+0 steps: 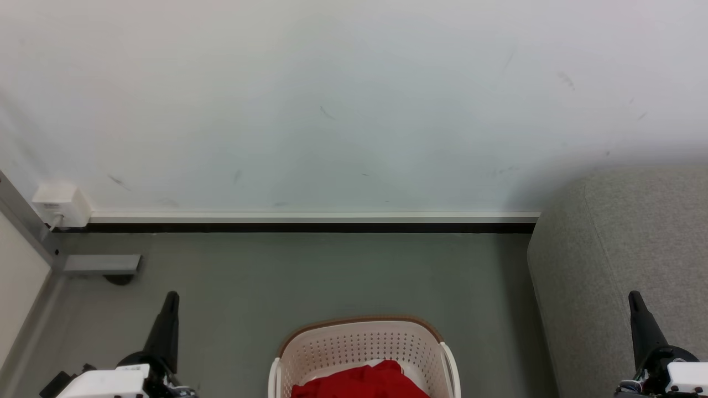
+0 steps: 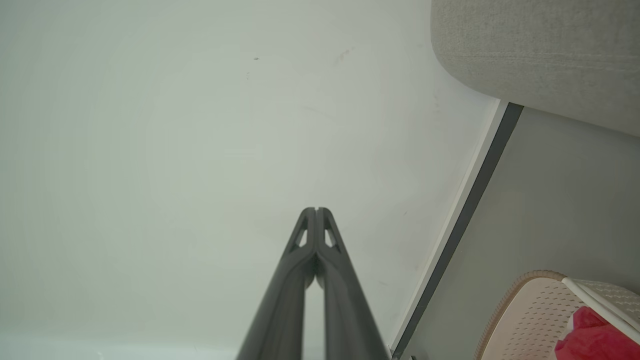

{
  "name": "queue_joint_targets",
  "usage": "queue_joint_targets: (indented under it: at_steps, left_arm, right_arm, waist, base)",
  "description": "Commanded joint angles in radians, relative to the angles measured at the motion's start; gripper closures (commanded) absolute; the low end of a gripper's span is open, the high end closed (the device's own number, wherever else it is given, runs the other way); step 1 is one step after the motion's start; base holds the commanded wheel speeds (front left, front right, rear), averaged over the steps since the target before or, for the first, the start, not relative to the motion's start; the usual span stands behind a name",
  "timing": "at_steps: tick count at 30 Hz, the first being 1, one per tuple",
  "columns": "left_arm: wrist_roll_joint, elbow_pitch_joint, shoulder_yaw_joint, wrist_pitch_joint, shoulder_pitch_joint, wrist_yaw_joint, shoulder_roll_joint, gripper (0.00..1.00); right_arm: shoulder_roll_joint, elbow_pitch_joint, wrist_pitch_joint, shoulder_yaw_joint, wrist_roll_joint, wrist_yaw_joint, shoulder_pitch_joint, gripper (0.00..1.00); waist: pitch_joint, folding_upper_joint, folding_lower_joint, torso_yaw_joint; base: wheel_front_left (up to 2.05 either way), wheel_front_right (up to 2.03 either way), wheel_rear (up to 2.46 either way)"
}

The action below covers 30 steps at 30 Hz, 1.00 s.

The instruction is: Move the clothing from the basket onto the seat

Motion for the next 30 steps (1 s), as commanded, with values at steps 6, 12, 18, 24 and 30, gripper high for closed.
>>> queue_joint_targets:
  at_steps: [6,12,18,24,30]
  left_arm:
    - [-0.011,0.0,0.002,0.005,-0.006,-0.006,0.002,1.0]
    - [-0.011,0.0,0.002,0.005,-0.006,-0.006,0.002,1.0]
    - [-0.012,0.0,0.002,0.005,-0.006,-0.006,0.002,1.0]
    - [0.0,0.0,0.0,0.0,0.0,0.0,0.0,0.0]
    - [-0.014,0.025,-0.007,-0.015,0.019,0.005,-0.007,0.0]
  right_arm:
    - [-0.001,0.001,0.004,-0.004,0.001,-0.002,-0.007,1.0]
    - [-0.001,0.001,0.004,-0.004,0.001,-0.002,-0.007,1.0]
    - [-0.001,0.001,0.004,-0.004,0.001,-0.002,-0.007,1.0]
    - [0.0,0.0,0.0,0.0,0.0,0.0,0.0,0.0]
    - [0.008,0.019,-0.011,0.011,0.008,0.0,0.022,0.0]
  waist:
    - [0.0,0.0,0.0,0.0]
    - [0.0,0.0,0.0,0.0]
    - [0.0,0.0,0.0,0.0]
    - [0.0,0.0,0.0,0.0]
    - [0.0,0.0,0.0001,0.0]
  base:
    - [0.0,0.0,0.0]
    - [0.0,0.0,0.0]
    - [0.0,0.0,0.0]
    - [0.0,0.0,0.0]
    - [0.0,0.0,0.0]
